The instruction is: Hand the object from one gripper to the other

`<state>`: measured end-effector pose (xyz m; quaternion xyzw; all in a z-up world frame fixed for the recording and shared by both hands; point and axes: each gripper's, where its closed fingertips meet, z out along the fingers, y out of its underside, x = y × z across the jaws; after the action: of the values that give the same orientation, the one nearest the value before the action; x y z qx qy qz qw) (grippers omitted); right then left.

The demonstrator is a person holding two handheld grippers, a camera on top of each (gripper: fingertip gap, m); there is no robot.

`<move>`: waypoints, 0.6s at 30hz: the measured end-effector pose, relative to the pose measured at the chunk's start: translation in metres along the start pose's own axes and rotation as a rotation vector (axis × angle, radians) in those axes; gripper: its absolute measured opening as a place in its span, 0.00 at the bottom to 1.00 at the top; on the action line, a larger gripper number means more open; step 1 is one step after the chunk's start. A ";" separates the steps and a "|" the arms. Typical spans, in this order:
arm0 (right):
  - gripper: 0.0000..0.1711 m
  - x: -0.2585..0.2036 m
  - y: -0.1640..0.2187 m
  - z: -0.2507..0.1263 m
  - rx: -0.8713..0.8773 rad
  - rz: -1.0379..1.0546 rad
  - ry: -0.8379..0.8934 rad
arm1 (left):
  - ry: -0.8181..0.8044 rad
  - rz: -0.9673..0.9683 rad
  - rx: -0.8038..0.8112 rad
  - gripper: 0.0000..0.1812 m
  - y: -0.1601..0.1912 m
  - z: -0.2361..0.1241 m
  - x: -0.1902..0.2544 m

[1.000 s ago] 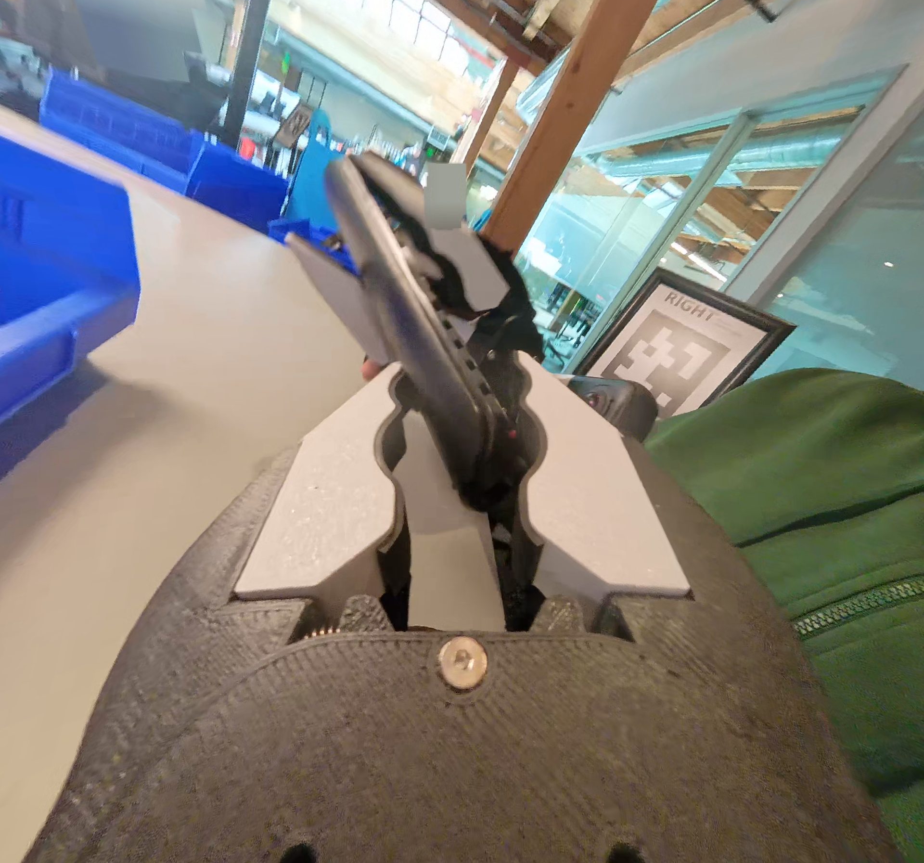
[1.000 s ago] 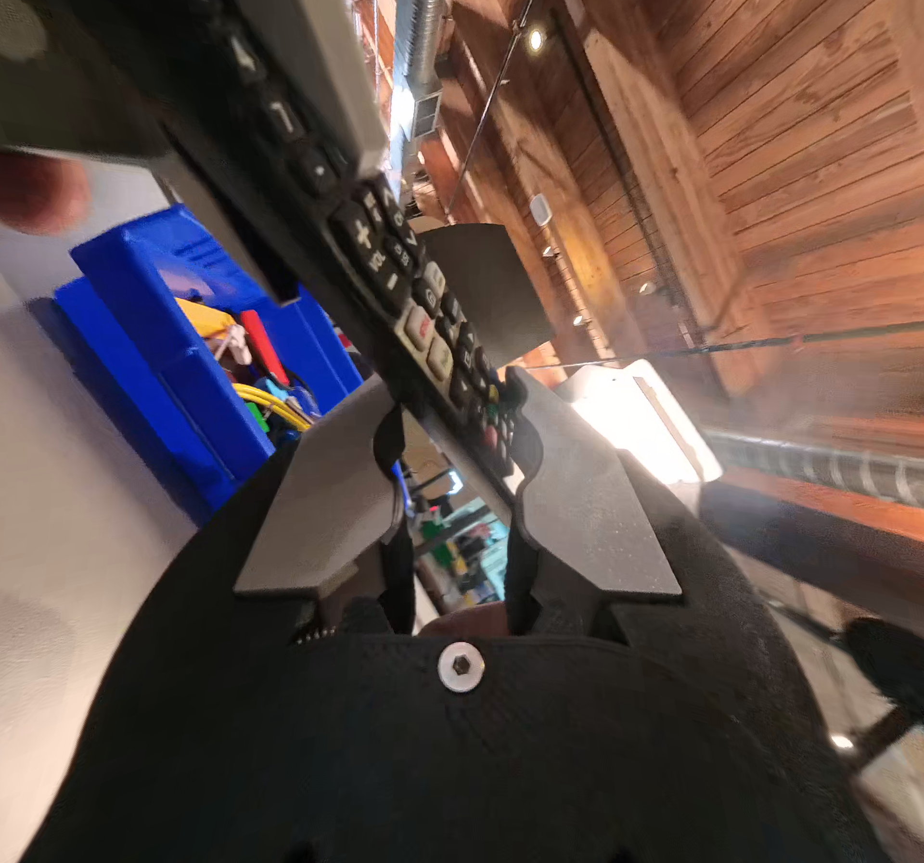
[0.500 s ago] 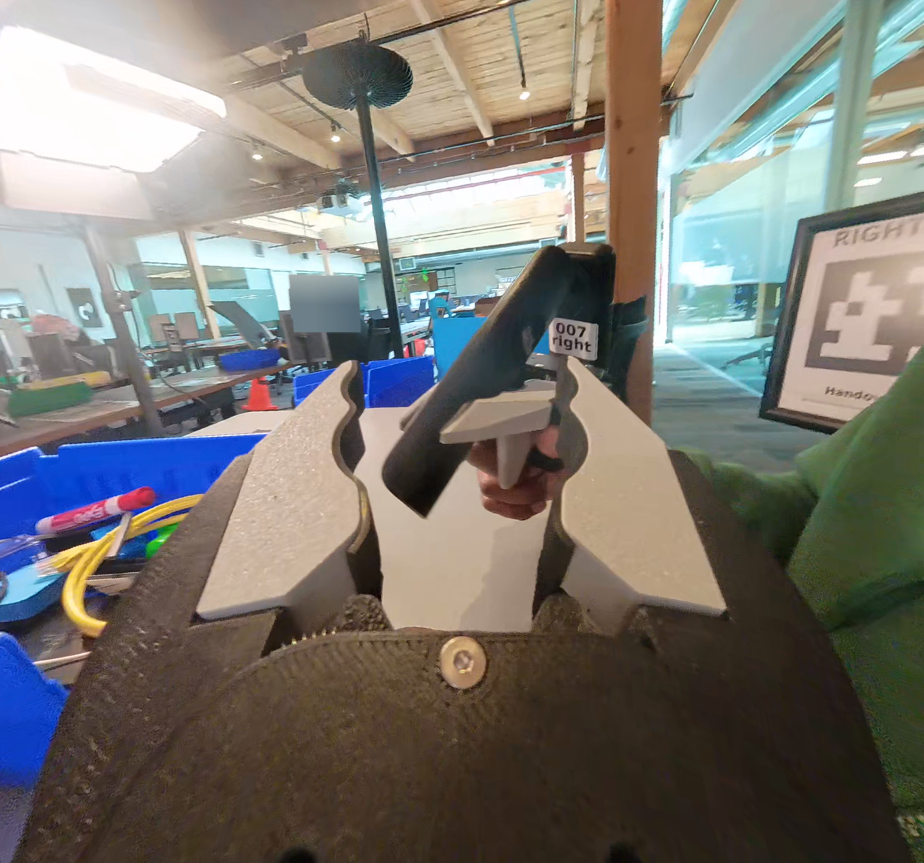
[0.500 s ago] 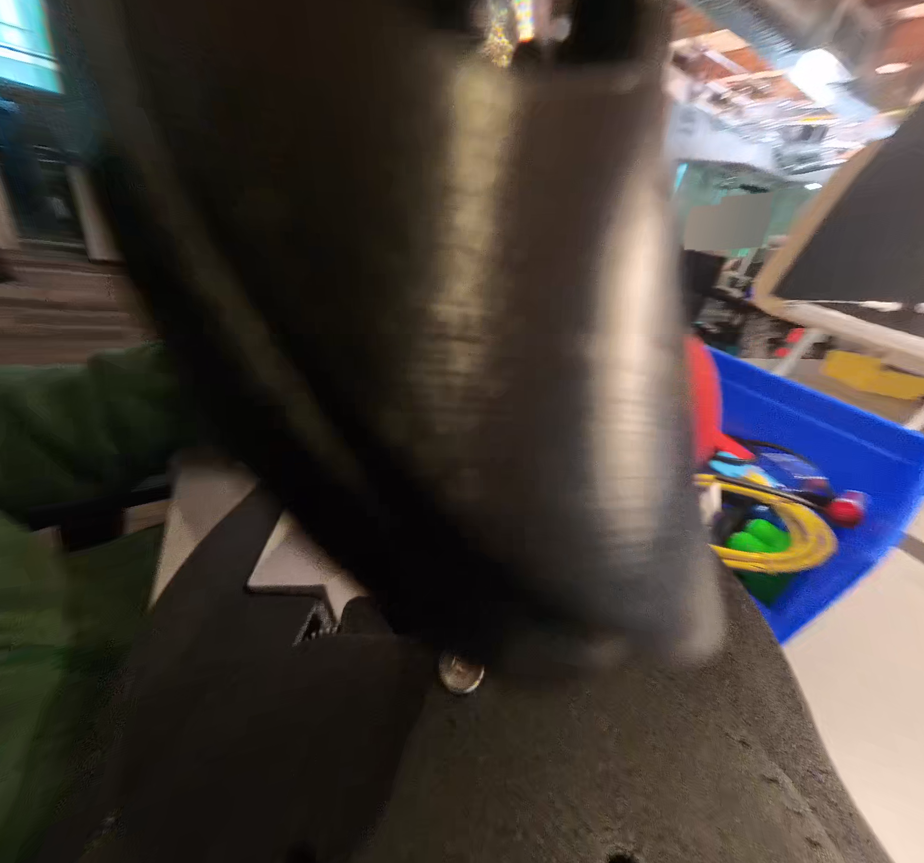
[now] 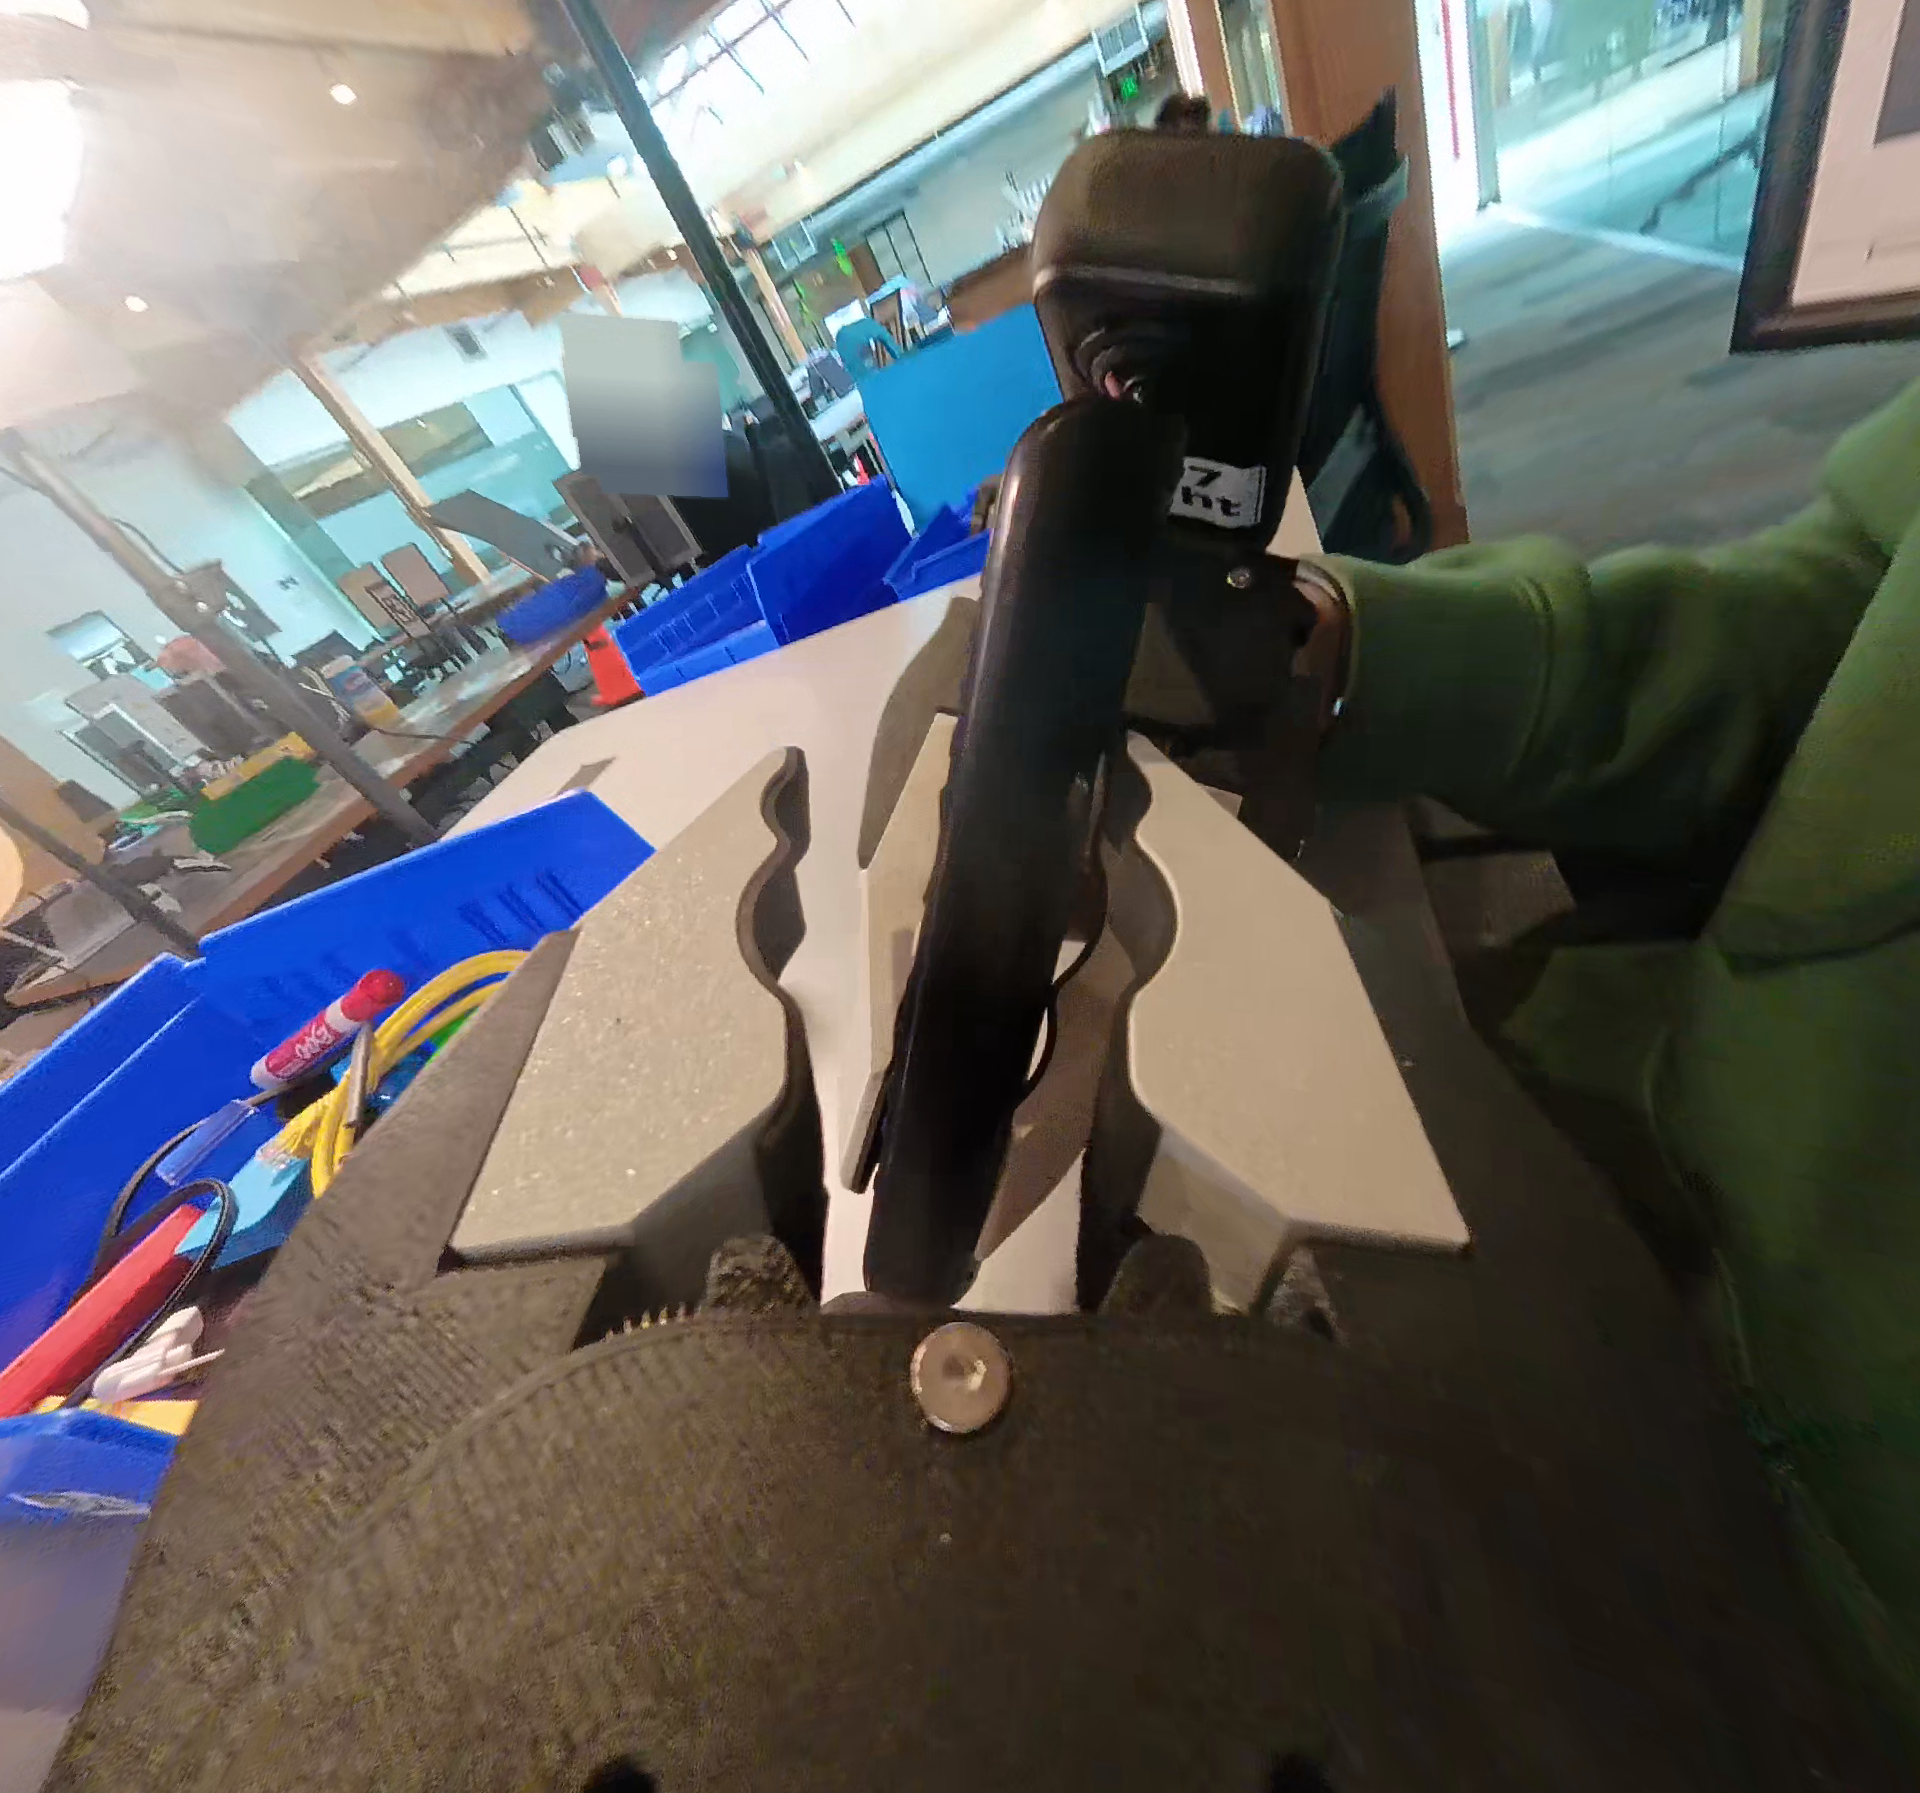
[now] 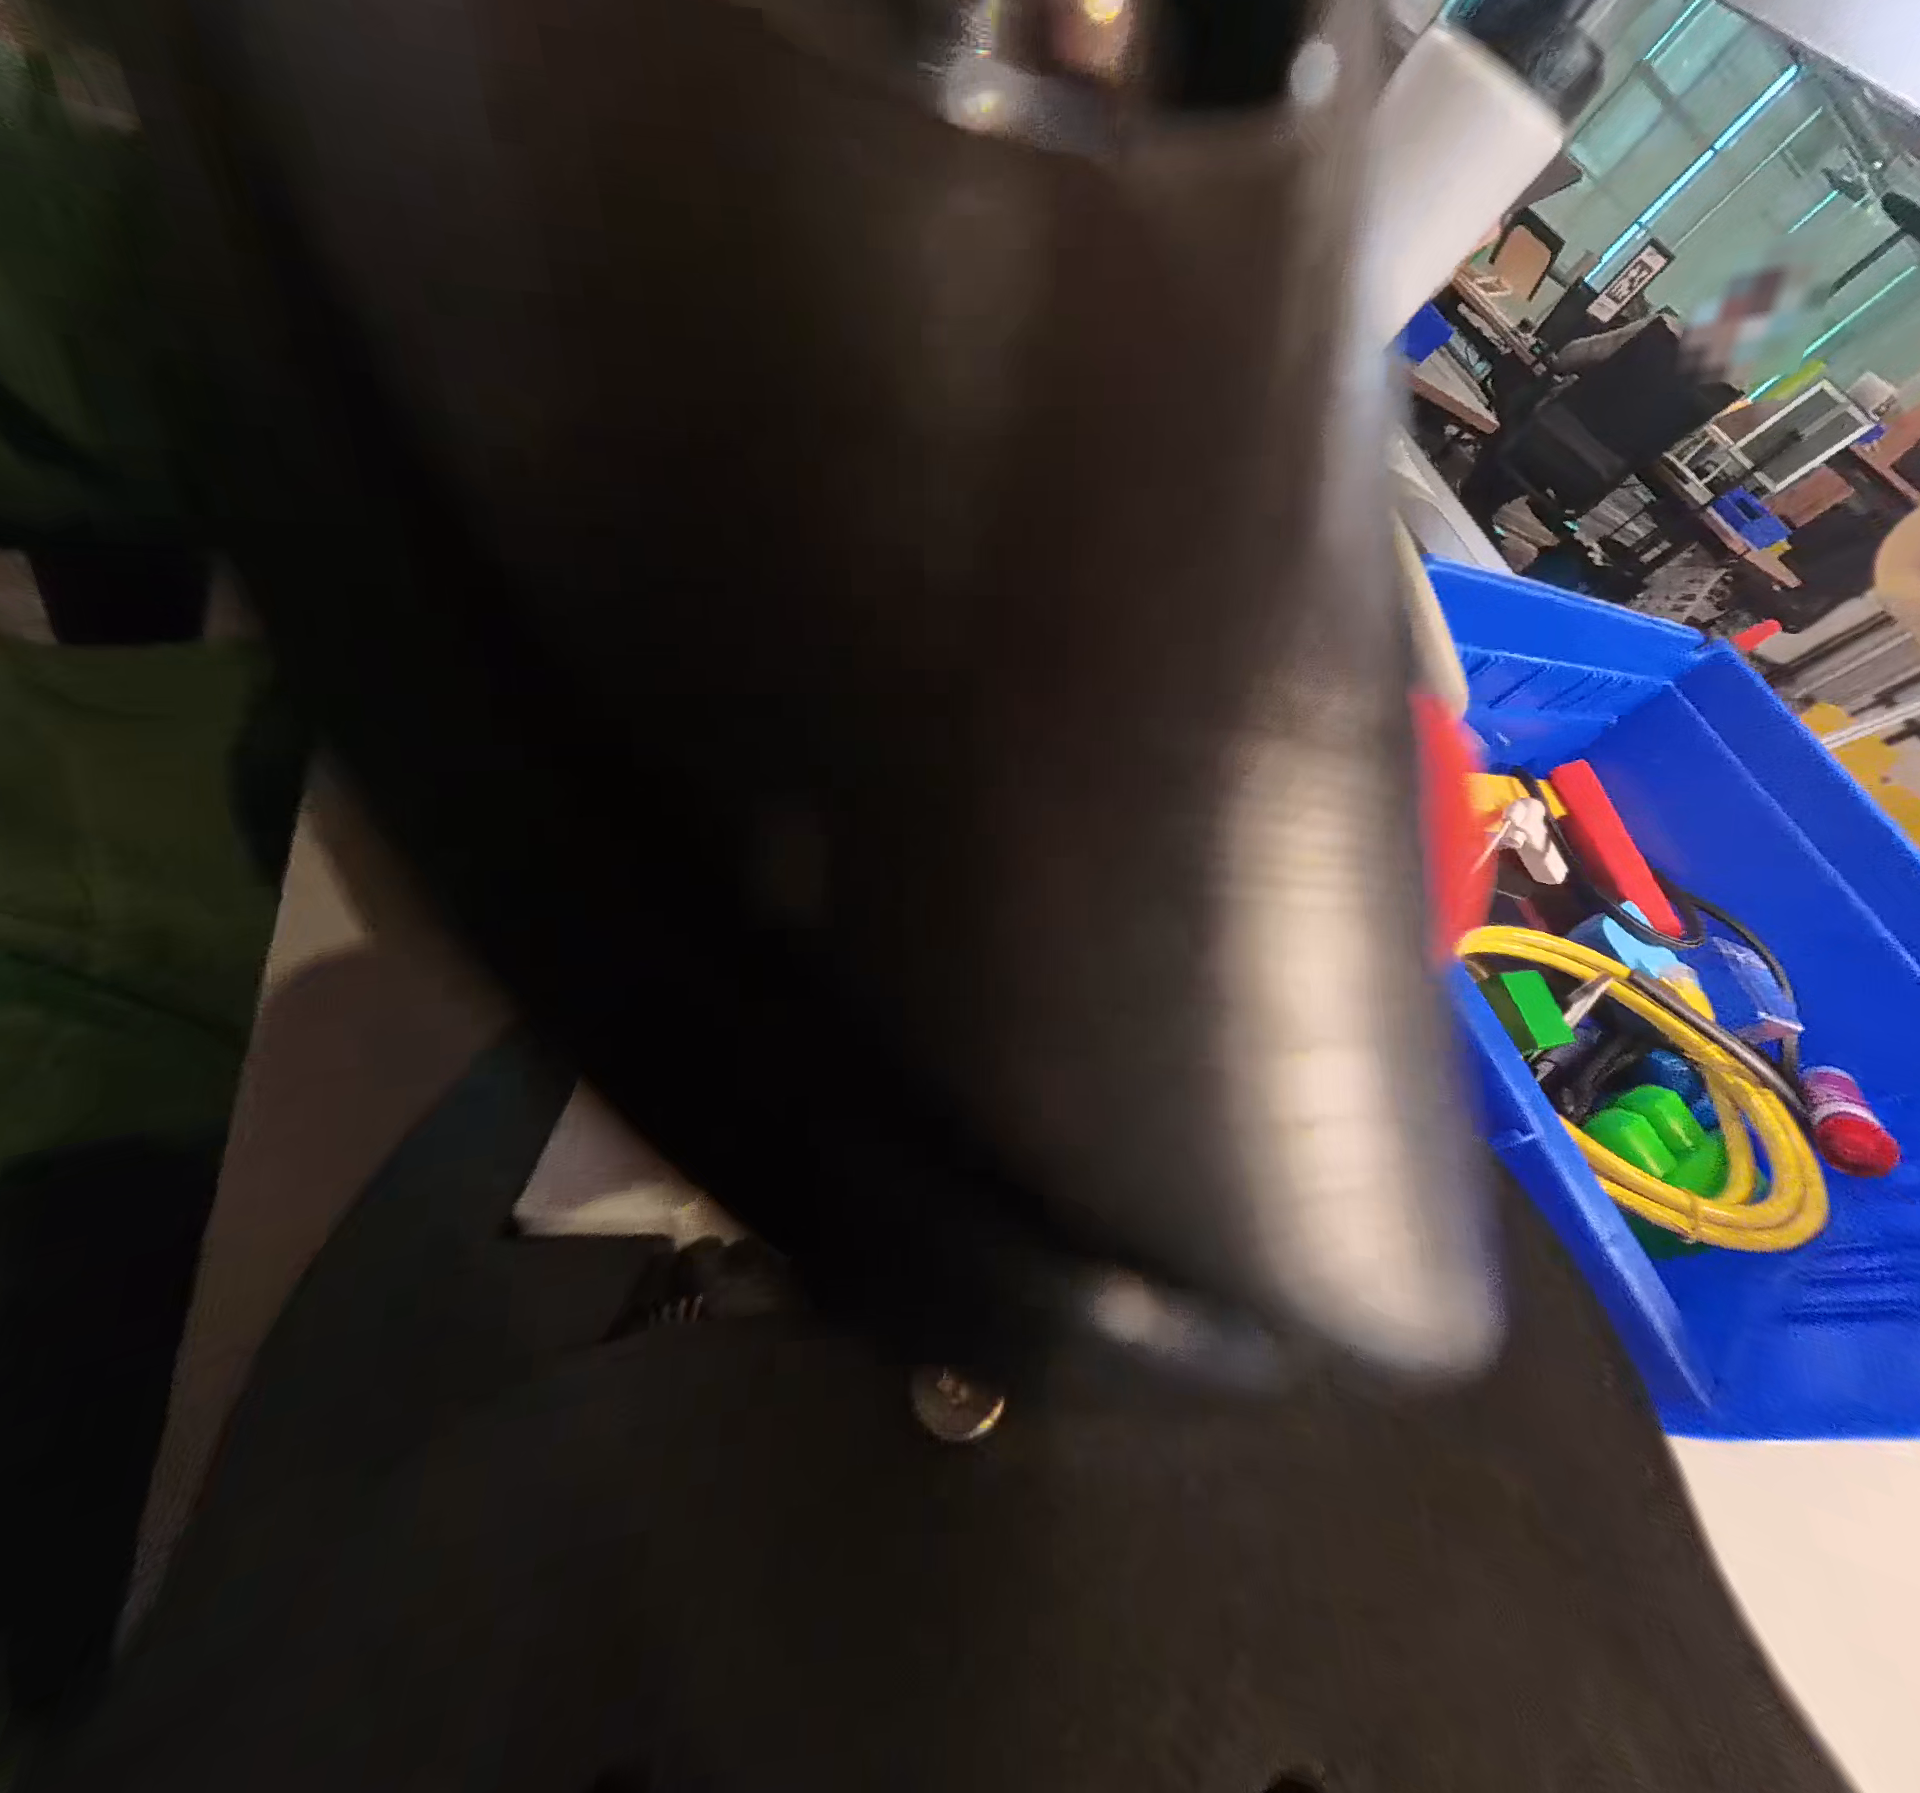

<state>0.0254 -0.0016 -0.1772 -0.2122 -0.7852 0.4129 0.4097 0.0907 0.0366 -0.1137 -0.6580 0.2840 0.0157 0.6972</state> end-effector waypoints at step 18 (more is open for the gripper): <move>0.27 0.077 -0.031 -0.042 0.095 -0.401 0.654 | -0.528 0.554 -0.186 0.12 0.010 -0.013 -0.061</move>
<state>0.0162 0.0523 -0.1020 -0.1558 -0.6191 0.2710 0.7204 0.0308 0.0470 -0.0975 -0.5901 0.2592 0.3974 0.6532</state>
